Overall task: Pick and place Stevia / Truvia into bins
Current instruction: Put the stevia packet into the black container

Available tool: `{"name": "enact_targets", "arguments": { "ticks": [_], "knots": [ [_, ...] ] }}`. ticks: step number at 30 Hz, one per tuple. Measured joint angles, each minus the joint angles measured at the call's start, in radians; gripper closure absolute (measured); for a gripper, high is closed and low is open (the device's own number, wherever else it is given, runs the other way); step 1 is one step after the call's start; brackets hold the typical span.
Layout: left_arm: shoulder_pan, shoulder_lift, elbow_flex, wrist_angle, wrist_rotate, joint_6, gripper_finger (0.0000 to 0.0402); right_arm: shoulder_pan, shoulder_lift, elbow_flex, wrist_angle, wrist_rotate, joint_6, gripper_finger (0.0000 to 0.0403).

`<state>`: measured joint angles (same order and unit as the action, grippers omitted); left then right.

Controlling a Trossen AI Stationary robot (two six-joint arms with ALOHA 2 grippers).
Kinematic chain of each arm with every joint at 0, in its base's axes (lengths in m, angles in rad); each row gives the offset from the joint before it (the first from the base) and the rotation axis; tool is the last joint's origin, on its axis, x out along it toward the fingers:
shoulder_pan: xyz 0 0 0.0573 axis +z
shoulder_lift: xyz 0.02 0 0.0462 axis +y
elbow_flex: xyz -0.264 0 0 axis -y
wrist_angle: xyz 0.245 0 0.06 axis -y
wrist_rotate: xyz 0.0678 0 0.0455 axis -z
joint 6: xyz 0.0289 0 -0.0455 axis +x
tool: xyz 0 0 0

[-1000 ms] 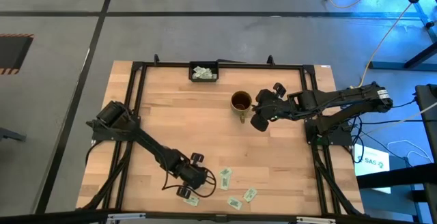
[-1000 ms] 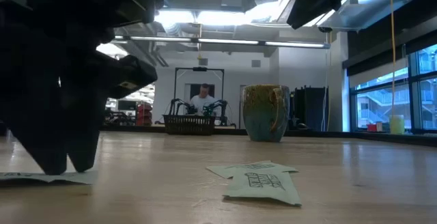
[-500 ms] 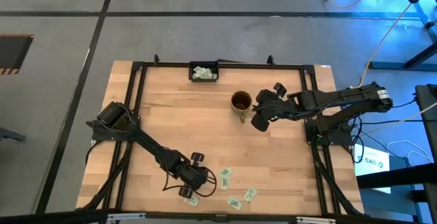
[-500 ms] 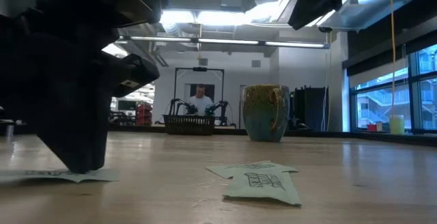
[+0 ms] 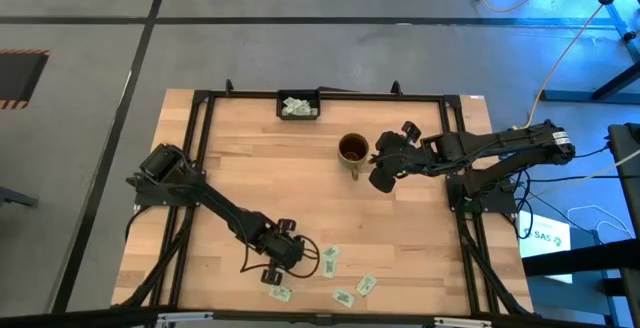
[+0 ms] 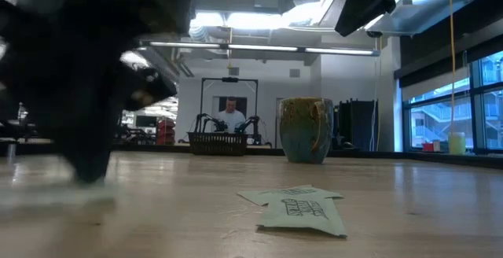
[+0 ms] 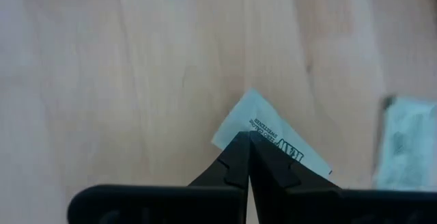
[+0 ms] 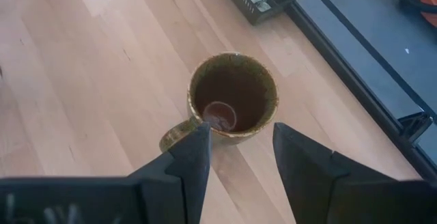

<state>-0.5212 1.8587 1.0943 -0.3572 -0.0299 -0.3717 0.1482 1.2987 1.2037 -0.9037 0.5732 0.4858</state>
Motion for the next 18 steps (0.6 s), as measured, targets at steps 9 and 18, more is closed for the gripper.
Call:
{"name": "enact_targets", "arguments": {
  "ticks": [9, 18],
  "knots": [
    [0.082, -0.167, 0.004, -0.007, -0.009, -0.028, 0.0399, 0.000, 0.000, 0.000, 0.000, 0.000, -0.001, 0.0240],
    [0.355, -0.416, 0.005, -0.194, -0.215, -0.118, 0.0399, 0.000, 0.000, 0.000, 0.002, 0.000, -0.001, 0.0240]
  ]
}}
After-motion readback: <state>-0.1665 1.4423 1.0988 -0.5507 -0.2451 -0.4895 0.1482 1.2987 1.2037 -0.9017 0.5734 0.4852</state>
